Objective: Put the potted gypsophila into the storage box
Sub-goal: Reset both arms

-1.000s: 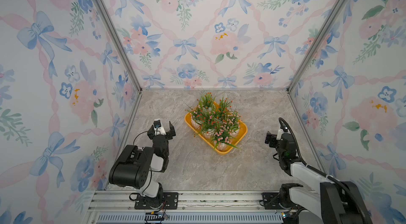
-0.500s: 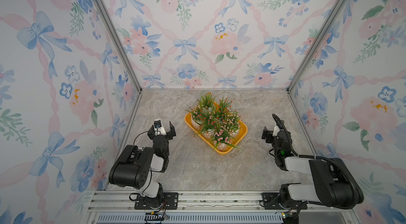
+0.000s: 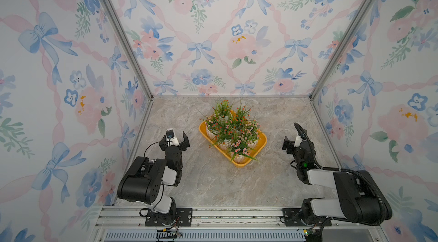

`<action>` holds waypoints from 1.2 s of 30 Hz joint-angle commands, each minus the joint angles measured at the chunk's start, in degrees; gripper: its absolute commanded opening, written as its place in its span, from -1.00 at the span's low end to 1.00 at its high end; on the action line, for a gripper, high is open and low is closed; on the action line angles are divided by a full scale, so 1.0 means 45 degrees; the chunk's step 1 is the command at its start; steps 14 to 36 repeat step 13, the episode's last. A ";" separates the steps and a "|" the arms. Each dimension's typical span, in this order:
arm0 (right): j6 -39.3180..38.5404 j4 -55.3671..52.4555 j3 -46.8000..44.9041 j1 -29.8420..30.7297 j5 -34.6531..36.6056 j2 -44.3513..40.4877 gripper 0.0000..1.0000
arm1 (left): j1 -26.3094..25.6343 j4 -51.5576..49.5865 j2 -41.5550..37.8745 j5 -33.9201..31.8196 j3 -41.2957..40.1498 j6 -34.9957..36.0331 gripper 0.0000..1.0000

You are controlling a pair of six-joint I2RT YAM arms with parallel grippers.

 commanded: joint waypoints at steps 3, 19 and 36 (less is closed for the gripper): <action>0.0062 0.0503 -0.0127 -0.0109 -0.0141 0.0325 0.94 | -0.0070 0.0247 0.0065 -0.0068 0.0025 0.0228 0.96; 0.0035 0.0520 -0.0123 -0.0109 -0.0141 0.0330 0.94 | -0.0087 0.0249 0.0006 0.0132 -0.0003 0.0335 0.96; 0.0035 0.0520 -0.0123 -0.0109 -0.0141 0.0330 0.94 | -0.0087 0.0249 0.0006 0.0132 -0.0003 0.0335 0.96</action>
